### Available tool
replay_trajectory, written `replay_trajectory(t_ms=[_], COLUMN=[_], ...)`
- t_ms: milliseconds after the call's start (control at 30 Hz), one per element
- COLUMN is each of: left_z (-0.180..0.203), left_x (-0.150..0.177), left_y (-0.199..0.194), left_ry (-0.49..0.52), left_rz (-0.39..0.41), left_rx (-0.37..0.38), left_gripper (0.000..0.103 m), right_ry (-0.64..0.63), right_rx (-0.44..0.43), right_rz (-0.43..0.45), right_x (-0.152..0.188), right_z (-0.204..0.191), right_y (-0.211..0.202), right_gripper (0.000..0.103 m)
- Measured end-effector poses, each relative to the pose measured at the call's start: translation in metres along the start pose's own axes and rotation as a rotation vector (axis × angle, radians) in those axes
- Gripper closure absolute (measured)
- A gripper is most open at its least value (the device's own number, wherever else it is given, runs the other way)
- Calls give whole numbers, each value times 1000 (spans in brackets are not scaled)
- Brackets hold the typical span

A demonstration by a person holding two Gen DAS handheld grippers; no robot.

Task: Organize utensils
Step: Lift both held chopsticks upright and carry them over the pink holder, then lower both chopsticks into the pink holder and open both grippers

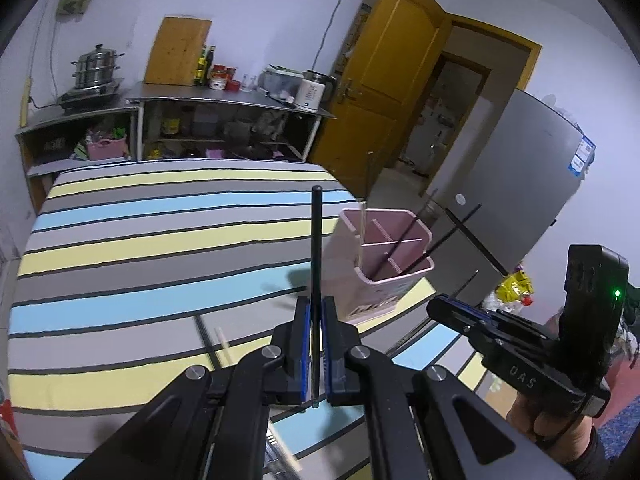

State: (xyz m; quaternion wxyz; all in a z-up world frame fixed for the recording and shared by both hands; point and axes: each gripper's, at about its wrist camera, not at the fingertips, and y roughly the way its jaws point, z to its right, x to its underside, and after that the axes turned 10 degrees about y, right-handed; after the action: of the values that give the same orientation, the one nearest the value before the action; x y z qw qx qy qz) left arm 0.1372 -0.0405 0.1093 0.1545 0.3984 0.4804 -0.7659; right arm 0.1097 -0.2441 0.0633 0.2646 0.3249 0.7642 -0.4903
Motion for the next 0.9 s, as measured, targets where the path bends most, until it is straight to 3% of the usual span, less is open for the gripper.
replay_trajectory(t_ms=[333,633,900], left_z=[36,52,54], left_x=[-56,-115,-125], left_y=[7,15,53], left_ry=[39,62,74], left_rz=[76,174,166], left_rx=[66,63,34], left_gripper=[98,98,98], right_ry=[28,48,74], right_rx=[31,48,61], right_rz=[102,235,244], right_x=[-36,-85,-93], right_z=[19,33,49], right_y=[-30,-54,-32], right_gripper=[98,98,98])
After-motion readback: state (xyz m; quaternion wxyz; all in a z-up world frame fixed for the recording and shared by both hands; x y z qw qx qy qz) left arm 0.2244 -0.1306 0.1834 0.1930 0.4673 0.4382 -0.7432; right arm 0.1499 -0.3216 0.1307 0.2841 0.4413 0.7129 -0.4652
